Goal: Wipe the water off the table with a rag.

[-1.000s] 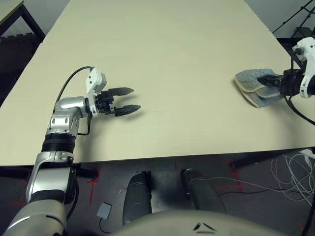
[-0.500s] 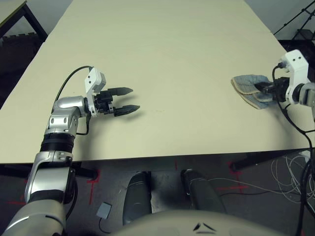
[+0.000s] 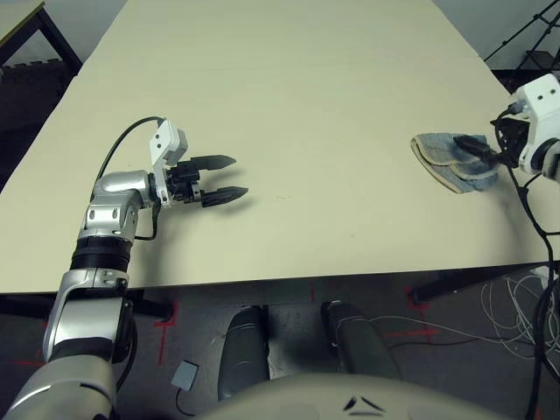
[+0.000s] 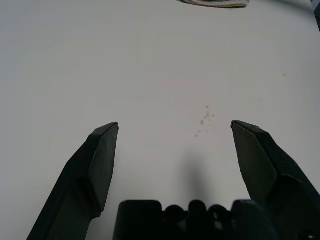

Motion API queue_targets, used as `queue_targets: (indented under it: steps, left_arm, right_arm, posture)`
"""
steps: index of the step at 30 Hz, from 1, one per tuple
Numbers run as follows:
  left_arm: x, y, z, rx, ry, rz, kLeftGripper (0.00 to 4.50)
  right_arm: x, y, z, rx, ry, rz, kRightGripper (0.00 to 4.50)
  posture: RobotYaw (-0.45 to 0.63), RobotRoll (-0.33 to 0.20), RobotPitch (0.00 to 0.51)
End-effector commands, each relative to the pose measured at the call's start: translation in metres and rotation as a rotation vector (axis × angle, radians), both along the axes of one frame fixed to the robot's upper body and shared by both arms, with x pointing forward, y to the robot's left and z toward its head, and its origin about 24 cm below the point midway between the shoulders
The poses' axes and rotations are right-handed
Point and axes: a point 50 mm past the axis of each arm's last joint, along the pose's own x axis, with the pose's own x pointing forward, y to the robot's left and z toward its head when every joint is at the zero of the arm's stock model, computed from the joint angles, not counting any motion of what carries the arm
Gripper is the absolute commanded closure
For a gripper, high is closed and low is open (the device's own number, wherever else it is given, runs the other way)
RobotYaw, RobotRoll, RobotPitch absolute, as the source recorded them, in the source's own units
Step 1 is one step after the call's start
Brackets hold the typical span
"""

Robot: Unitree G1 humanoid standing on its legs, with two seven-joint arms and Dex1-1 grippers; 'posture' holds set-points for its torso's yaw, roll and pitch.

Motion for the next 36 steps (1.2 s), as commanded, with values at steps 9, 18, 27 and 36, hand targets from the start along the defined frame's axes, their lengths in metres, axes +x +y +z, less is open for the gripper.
queue_targets:
  steps: [9,18,27,36]
  left_arm:
    - [0.003,0.028,0.012,-0.112,-0.144,0.373,0.00]
    - [0.002,0.067,0.013,-0.182,-0.239,0.821,0.00]
    - [-0.002,0.092,0.011,-0.189,-0.306,1.069,0.00]
    - [0.001,0.098,0.011,-0.189,-0.314,1.118,0.00]
  right_arm:
    - [0.000,0.001,-0.003,0.200,-0.248,-0.045,0.05]
    - [-0.004,-0.008,-0.023,0.299,-0.305,-0.169,0.05]
    - [-0.009,-0.016,-0.032,0.336,-0.319,-0.240,0.05]
    - [-0.011,-0.017,-0.034,0.329,-0.317,-0.245,0.05]
  posture:
    - [-0.18,0.000,0.161]
    - [-0.12,0.000,0.176]
    - [-0.10,0.000,0.181]
    - [-0.10,0.000,0.179]
